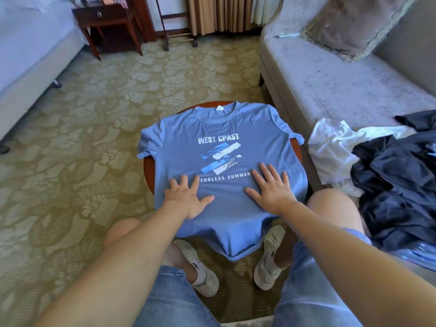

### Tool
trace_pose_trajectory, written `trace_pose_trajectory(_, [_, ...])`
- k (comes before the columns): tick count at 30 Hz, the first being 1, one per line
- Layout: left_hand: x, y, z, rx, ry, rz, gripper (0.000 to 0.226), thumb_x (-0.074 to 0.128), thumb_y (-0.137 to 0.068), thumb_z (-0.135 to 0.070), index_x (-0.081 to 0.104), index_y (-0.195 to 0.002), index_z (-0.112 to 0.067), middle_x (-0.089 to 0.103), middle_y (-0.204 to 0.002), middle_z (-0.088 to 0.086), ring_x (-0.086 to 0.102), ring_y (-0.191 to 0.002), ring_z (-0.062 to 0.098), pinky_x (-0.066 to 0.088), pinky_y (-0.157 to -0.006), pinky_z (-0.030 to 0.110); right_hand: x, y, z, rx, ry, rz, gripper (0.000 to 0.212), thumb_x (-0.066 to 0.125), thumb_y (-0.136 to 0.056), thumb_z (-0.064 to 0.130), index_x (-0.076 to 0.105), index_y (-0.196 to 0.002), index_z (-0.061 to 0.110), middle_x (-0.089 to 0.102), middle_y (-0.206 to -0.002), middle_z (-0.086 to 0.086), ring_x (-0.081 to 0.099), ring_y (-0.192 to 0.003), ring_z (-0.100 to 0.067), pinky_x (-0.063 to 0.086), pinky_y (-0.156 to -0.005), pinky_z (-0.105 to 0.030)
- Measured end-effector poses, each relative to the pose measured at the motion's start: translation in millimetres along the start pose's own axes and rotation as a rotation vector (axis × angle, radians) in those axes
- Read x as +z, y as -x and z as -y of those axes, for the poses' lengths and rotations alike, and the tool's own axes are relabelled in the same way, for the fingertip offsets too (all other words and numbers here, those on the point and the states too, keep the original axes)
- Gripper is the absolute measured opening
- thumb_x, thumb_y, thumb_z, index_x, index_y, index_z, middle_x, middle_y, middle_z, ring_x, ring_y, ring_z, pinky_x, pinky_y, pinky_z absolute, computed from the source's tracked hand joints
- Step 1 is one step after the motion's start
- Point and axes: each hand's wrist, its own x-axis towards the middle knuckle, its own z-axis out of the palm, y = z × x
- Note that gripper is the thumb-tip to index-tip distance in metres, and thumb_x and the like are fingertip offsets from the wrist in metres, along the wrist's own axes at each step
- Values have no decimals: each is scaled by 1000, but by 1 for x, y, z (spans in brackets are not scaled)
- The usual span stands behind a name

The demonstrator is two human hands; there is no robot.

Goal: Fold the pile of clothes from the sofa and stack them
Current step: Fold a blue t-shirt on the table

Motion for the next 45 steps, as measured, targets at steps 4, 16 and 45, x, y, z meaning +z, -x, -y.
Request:
trace_pose_trajectory(4, [-27, -3, 4, -45, 73, -95, 82, 20, -92, -72, 15, -154, -20, 21, -158, 11, 25, -143, 32, 28, -110, 42, -38, -12, 5, 79, 102, -29, 52, 41, -95, 55, 58, -127, 18, 48, -130, -11, 45, -124, -32, 23, -111, -48])
trace_pose_trajectory(16, [-23, -69, 31, -137, 236, -140, 75, 21, -95, -67, -4, -155, -29, -18, -161, 3, -17, -148, 27, -1, -118, 55, -18, -78, 57, 148, -156, 64, 72, 19, -96, 64, 2, -155, 27, -14, -162, -4, -16, -148, -27, -3, -116, -58])
trace_pose_trajectory(45, [-16, -117, 104, -526, 945, -582, 81, 52, -92, -54, 14, -155, -19, 34, -150, 15, 32, -137, 35, 27, -111, 45, -22, -168, 129, 40, -74, -7, 71, 24, -97, 61, 7, -155, 23, -6, -163, -6, -8, -149, -26, -2, -116, -56])
